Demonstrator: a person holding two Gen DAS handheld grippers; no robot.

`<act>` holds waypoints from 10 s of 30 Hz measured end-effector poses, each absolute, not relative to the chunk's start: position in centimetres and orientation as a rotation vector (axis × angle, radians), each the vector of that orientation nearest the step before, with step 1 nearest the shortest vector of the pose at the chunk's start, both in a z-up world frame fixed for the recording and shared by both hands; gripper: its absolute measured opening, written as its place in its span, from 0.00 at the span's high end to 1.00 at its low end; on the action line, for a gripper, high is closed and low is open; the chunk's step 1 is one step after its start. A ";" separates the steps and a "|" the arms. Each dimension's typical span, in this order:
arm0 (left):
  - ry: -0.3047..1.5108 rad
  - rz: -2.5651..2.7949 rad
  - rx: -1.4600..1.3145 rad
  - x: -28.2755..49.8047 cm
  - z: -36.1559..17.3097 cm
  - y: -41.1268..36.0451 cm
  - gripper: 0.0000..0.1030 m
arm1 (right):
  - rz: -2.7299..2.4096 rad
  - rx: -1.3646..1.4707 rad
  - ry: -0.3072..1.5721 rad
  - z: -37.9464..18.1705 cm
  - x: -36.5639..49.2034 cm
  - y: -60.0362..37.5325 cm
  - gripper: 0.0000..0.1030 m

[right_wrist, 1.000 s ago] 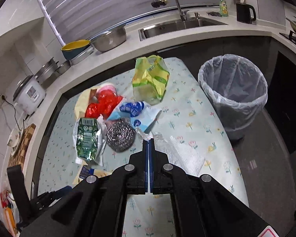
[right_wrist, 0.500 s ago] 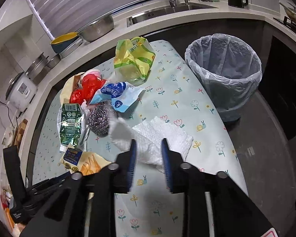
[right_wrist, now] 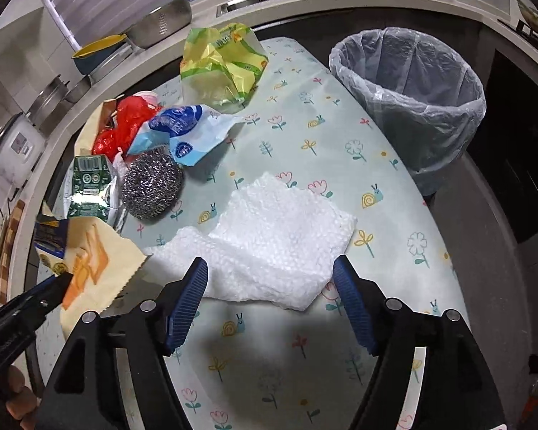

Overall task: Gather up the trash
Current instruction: 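Release the snack bag from the left tool into the bin while the right tool drops the bubble wrap, then move both open tools back over the table of trash, then grasp the white carton with the cap using the left tool, then grasp the white paper towel with the right tool while the left tool lifts the carton, then open the left tool over the bin dropping the carton while the right tool drops the towel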

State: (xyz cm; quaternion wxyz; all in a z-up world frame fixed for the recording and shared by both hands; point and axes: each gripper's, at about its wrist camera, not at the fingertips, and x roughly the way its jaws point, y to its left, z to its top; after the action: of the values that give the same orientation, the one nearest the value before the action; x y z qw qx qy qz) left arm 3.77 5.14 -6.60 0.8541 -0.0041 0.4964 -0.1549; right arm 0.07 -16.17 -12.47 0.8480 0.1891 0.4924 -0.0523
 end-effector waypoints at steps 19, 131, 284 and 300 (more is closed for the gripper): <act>0.929 -0.425 0.052 7.3 -2.4 -1.8 0.77 | -0.227 0.403 0.772 -4.1 -0.5 -22.8 0.92; 1.050 -0.234 -0.113 9.6 -8.2 12.5 0.26 | -0.074 0.238 0.888 -5.9 3.2 -6.7 0.32; 0.909 -0.737 0.012 21.6 -0.5 -25.8 0.41 | -0.393 0.404 0.676 -1.8 10.5 -39.5 0.91; 0.813 -0.581 0.058 20.0 1.0 -19.6 0.31 | -0.368 0.327 0.620 1.7 10.5 -35.0 0.54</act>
State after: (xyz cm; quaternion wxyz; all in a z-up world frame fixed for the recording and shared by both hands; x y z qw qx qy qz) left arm 20.03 -19.64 1.02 0.8772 0.0277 0.3900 -0.2787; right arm 10.48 -35.04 1.73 0.9226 0.1591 0.3022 -0.1794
